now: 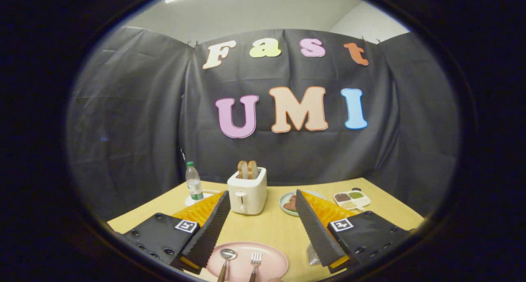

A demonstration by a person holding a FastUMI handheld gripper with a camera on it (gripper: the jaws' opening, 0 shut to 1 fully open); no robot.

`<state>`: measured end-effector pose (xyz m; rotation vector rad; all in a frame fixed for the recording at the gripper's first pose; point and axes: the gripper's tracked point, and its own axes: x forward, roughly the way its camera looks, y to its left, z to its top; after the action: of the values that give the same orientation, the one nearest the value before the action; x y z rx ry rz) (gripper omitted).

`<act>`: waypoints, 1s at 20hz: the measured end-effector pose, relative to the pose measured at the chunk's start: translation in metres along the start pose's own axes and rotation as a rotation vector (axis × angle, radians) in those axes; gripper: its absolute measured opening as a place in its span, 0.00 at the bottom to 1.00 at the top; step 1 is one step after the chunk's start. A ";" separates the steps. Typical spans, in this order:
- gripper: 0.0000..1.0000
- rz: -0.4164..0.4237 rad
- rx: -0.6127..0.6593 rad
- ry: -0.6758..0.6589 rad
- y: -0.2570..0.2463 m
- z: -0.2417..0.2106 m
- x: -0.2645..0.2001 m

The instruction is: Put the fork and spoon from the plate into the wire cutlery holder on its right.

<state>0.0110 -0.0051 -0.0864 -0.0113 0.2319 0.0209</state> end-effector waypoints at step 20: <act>1.00 0.064 -0.111 0.591 0.006 -0.211 -0.016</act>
<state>-0.0528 -0.0018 -0.2880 -0.1213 0.8220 0.0944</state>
